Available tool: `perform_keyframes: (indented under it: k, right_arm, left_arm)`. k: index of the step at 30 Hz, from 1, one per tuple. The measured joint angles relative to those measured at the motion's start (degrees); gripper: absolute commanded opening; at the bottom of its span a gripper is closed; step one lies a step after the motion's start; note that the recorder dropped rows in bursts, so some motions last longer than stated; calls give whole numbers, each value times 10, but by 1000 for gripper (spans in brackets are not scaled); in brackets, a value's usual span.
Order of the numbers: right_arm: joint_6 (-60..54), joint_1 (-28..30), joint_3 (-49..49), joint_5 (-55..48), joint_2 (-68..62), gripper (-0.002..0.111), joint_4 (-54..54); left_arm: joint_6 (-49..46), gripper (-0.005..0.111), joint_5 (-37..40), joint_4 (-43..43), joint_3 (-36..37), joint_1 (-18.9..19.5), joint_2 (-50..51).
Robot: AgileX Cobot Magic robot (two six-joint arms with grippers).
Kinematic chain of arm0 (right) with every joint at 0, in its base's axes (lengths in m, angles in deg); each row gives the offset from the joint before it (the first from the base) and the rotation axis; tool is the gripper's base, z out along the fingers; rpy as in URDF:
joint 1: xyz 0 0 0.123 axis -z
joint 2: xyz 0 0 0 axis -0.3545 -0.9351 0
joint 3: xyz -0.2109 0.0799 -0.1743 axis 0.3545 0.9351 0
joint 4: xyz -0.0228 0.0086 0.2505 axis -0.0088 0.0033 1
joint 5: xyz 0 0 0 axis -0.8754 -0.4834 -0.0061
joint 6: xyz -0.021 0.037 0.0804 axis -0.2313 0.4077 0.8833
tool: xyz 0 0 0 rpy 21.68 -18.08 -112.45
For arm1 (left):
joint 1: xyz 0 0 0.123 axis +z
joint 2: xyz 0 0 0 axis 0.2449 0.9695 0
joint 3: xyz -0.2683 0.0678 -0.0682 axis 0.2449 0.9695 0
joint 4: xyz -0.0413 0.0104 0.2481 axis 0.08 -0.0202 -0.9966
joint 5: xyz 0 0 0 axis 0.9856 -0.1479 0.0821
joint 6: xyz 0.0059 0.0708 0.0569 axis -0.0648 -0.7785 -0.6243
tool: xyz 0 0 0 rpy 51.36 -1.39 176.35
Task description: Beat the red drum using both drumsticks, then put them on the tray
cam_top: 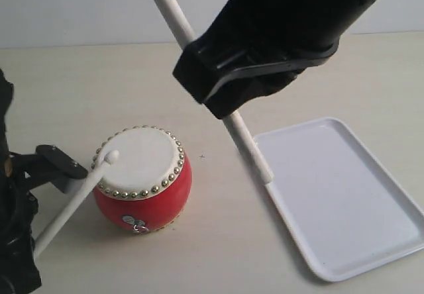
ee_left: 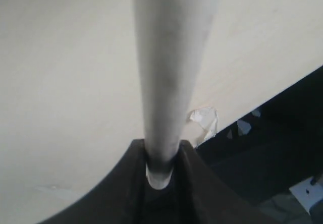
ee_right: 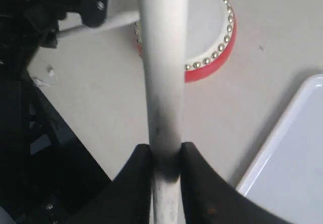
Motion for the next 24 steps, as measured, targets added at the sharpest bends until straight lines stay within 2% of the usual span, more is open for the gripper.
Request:
perform_keyframes:
  k: [7,12,18,21,24]
  right_arm:
    - [1,0,80,0,-147,0,-2]
    - [-4,0,96,1,-253,0,14]
    - [-9,0,94,1,-231,0,21]
    - [-9,0,77,4,-167,0,22]
    - [-7,0,46,5,-92,0,24]
  left_arm:
    - [22,0,-2,-14,-2,0,-234]
    - [34,0,1,-34,-2,0,-307]
    - [34,0,2,-52,-2,0,-300]
    - [23,0,3,-52,-2,0,-254]
    - [10,0,3,-42,-2,0,-166]
